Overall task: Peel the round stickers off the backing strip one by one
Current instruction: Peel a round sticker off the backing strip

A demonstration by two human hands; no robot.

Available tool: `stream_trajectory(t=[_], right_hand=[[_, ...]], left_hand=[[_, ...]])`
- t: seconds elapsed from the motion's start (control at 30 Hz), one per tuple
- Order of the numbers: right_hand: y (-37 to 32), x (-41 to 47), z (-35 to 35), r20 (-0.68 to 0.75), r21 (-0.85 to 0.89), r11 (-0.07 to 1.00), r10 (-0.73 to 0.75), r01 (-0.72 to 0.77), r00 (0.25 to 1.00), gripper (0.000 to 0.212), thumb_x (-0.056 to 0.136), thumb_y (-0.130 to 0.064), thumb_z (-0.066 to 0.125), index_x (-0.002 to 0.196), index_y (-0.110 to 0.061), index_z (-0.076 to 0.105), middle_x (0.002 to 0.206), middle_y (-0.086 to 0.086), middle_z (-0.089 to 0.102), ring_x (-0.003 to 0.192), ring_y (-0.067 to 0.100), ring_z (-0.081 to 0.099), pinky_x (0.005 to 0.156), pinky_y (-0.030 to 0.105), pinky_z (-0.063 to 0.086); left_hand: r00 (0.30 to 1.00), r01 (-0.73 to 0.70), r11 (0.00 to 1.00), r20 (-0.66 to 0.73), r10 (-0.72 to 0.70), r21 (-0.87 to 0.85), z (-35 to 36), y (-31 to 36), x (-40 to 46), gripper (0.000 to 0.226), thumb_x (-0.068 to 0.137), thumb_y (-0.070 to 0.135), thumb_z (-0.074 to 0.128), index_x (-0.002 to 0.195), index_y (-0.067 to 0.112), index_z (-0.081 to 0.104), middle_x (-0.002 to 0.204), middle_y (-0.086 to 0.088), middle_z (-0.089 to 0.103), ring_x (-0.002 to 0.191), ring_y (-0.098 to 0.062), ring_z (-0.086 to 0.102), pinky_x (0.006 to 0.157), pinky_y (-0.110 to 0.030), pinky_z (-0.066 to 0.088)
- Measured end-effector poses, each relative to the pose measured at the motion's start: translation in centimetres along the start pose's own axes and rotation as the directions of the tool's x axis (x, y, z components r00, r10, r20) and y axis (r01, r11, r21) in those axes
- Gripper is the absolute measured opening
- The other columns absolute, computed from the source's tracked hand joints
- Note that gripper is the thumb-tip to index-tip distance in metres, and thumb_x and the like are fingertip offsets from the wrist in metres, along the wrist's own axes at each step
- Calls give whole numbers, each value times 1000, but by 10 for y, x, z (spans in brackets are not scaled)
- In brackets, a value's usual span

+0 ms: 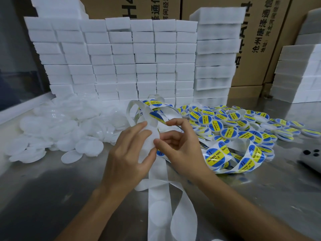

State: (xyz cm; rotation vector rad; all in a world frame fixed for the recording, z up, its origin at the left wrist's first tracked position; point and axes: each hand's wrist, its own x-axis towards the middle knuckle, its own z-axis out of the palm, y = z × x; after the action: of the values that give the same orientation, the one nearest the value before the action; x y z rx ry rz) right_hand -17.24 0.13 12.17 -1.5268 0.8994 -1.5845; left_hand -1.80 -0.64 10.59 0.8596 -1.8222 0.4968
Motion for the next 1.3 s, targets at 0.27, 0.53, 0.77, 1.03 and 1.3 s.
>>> stream_trajectory(t=[0.27,0.53,0.77,1.03,1.3], right_hand=[[-7,2,-6,-57,38,999,41,-39,998,36,84,3,72,106,-17,53,87,17,73,83,35,71,79,42,58],[-6,2,-6,-104,-26,999,31,-34,994,26,86,-5,72,104,-17,57,94,6,73,86,21,71,76,33,59],[-9,17,-27,-236,123,984,153,-127,960,14,89,-16,69,77,-21,75,76,-5,71,71,5,65,65,20,53],[-5,13,-21,-49,47,965,258,-256,965,8,84,-17,75,79,-20,79,79,0,77,63,4,66,66,18,53],[-3,10,-16,-57,-15,975,221,-222,974,2,85,-15,75,85,-15,77,80,-3,77,69,7,70,61,13,52]], left_hand=[[553,634,77,382,-741,-769,1,-3,8,42,73,3,78,108,20,64,100,-9,75,84,-23,74,69,-26,58],[452,644,-226,602,-658,-731,4,-12,6,34,60,11,77,94,6,74,98,-16,75,85,-24,74,67,-25,58],[442,636,-233,594,-672,-736,3,-17,4,21,59,10,77,80,12,79,93,-15,76,84,-23,74,67,-25,58],[434,650,-230,603,-669,-724,2,-14,5,30,60,9,76,89,4,72,92,-18,75,82,-26,74,65,-25,59],[429,665,-218,604,-672,-714,0,-10,8,39,61,10,75,98,0,68,92,-17,75,82,-25,74,64,-25,58]])
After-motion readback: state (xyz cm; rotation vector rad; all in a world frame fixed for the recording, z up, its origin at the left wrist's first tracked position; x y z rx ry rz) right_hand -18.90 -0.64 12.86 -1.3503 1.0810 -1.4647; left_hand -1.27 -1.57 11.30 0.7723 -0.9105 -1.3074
